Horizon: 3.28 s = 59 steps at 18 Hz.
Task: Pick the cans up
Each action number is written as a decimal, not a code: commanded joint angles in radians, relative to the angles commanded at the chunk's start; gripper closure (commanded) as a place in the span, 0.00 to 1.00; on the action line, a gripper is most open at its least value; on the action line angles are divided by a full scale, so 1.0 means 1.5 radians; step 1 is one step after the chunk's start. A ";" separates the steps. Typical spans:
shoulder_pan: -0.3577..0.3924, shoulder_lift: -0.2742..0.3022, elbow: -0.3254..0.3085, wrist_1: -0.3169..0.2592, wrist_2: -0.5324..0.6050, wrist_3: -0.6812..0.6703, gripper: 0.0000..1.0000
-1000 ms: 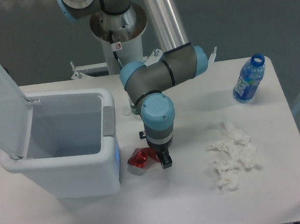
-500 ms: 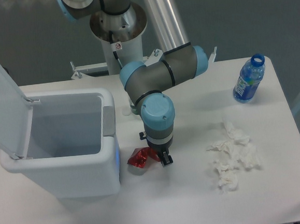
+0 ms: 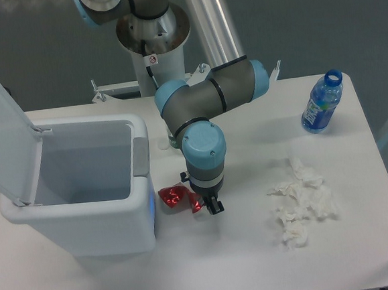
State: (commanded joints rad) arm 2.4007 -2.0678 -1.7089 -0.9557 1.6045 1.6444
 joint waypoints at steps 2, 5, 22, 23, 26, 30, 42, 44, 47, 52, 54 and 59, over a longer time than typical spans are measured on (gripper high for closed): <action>0.000 0.000 0.001 0.000 0.000 -0.001 0.48; 0.000 0.001 0.006 0.000 -0.002 -0.004 0.48; 0.035 0.048 0.066 -0.002 0.029 -0.183 0.00; 0.037 0.054 0.063 -0.002 0.029 -0.247 0.00; 0.035 0.068 0.063 -0.003 0.033 -0.450 0.00; 0.032 0.075 0.012 -0.006 0.058 -0.697 0.00; 0.031 0.040 0.012 -0.007 0.058 -1.087 0.00; 0.025 0.040 0.012 -0.007 0.056 -1.108 0.00; 0.012 0.032 0.023 -0.007 0.050 -1.120 0.00; -0.002 0.009 0.037 -0.007 0.037 -1.150 0.00; -0.013 0.004 0.043 -0.007 0.034 -1.154 0.00; -0.022 -0.003 0.045 -0.008 0.012 -1.157 0.00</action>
State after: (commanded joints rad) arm 2.3670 -2.0724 -1.6413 -0.9679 1.6230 -0.0905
